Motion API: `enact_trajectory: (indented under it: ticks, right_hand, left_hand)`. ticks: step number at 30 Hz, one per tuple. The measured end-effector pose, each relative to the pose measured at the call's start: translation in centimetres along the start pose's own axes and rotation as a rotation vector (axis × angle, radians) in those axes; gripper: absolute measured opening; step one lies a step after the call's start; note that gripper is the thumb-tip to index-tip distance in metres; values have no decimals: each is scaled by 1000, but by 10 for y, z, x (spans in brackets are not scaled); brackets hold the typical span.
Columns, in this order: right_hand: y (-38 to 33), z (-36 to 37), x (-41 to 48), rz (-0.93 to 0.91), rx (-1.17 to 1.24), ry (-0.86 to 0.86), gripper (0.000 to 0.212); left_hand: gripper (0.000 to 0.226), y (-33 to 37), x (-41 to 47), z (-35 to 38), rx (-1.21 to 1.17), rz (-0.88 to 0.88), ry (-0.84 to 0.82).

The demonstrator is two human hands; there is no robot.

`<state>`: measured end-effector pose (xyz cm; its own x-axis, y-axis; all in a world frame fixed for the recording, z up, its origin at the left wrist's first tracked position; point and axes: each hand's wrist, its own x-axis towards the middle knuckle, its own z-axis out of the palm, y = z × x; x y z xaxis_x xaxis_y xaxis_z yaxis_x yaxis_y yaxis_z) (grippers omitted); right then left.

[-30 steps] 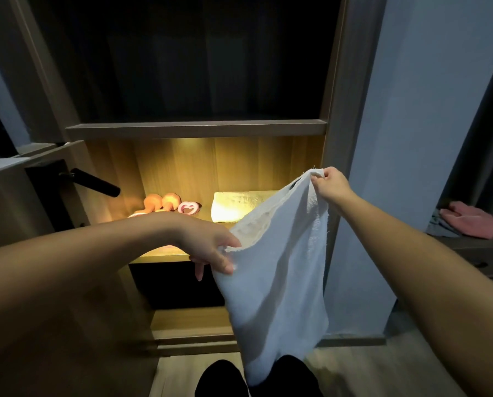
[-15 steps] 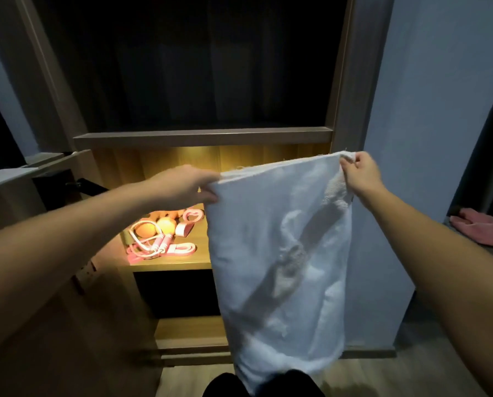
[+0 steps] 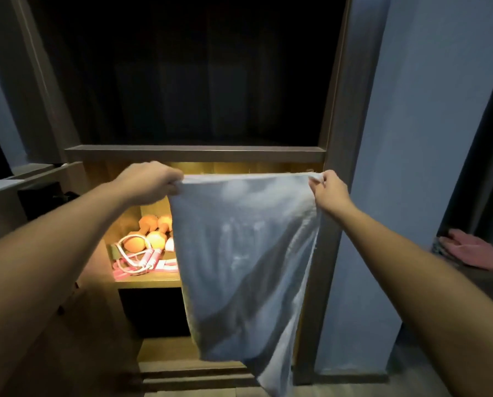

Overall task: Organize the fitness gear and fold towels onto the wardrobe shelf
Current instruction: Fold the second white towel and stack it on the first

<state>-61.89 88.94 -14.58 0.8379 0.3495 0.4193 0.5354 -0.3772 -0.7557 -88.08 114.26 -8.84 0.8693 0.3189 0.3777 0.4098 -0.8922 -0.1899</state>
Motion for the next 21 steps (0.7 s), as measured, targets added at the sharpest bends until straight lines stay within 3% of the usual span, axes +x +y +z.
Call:
enact_trajectory:
  ticks: [2, 5, 6, 9, 10, 13, 17, 21]
  right_hand:
    - [0, 6, -1, -27, 102, 107, 14]
    - [14, 25, -13, 76, -118, -142, 17]
    - [18, 28, -13, 73, -100, -137, 13]
    - [17, 21, -11, -15, 99, 70, 20]
    - [18, 19, -11, -10, 100, 59, 17]
    - [28, 30, -26, 59, -48, -149, 12]
    - [27, 32, -34, 26, 34, -102, 10]
    - [9, 26, -30, -44, 53, -116, 13]
  left_hand:
    - [8, -8, -2, 5, -20, -41, 158]
    - [11, 2, -12, 21, 113, 78, -133]
    - [13, 3, -13, 22, 127, 93, -138]
    - [13, -12, -9, 21, 59, 46, 122]
    - [13, -12, -12, 23, 24, 30, 118]
    - [17, -5, -24, 41, 87, 86, -179]
    - [11, -8, -25, 49, -26, 13, -236]
    - [62, -6, -29, 48, -114, -54, -358]
